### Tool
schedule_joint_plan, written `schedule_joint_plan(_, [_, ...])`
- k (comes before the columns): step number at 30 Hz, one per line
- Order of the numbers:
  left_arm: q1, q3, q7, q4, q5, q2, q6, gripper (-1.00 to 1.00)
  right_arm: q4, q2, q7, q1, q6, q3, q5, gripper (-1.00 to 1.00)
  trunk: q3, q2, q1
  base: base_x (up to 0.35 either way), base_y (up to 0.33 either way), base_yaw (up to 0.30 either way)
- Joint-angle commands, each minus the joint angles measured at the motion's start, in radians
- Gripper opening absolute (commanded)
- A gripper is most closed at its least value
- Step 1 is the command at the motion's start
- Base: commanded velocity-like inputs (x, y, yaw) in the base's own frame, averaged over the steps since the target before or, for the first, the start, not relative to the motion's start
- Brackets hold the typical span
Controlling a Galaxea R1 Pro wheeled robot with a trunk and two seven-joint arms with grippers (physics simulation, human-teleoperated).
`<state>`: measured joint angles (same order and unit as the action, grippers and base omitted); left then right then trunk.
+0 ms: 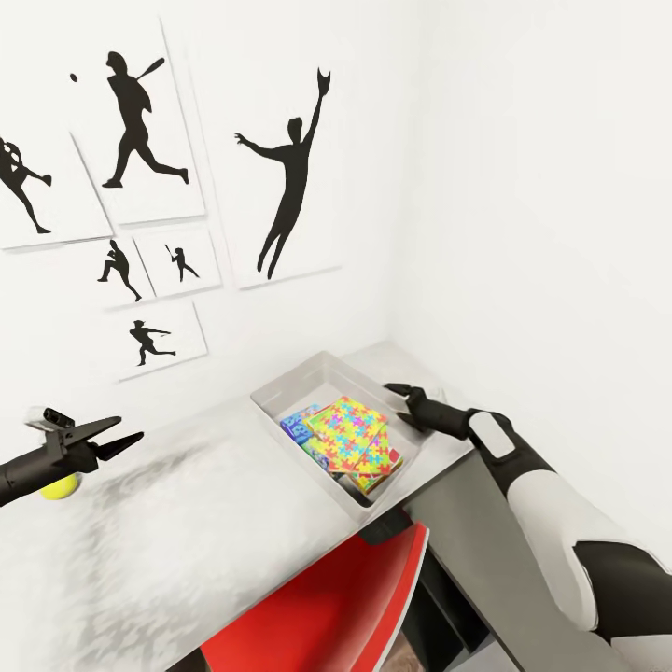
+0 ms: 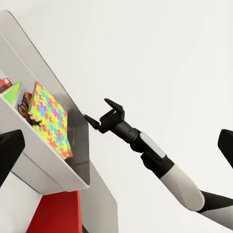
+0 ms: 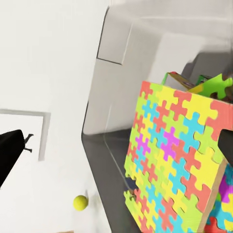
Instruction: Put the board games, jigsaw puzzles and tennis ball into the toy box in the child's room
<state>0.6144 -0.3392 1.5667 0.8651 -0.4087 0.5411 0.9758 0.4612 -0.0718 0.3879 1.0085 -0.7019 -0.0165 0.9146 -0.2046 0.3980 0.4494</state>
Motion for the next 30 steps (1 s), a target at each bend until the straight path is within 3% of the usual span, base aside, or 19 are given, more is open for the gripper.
schedule_joint_plan(1, [0.001,0.0,0.004,0.0,0.001,0.0,0.011,1.0,0.0,-0.003,0.002,0.001,-0.005,-0.008,0.001,1.0,-0.002,0.002,0.001,0.0,0.0,0.0])
schedule_joint_plan(6, [0.001,0.0,0.004,0.0,0.001,-0.001,0.011,1.0,0.002,-0.011,0.003,0.0,-0.007,-0.075,0.002,1.0,-0.002,0.002,0.001,-0.003,0.0,0.0])
schedule_joint_plan(9, [0.001,0.0,0.004,0.0,0.001,-0.002,0.011,1.0,0.003,-0.012,0.004,-0.001,-0.008,-0.091,0.002,1.0,-0.002,0.002,0.001,-0.104,0.005,0.0])
schedule_joint_plan(30, [0.001,0.0,0.004,0.0,0.001,-0.004,0.01,1.0,0.004,-0.008,0.006,-0.001,-0.004,-0.092,0.001,1.0,0.017,0.002,0.001,-0.125,0.061,0.002])
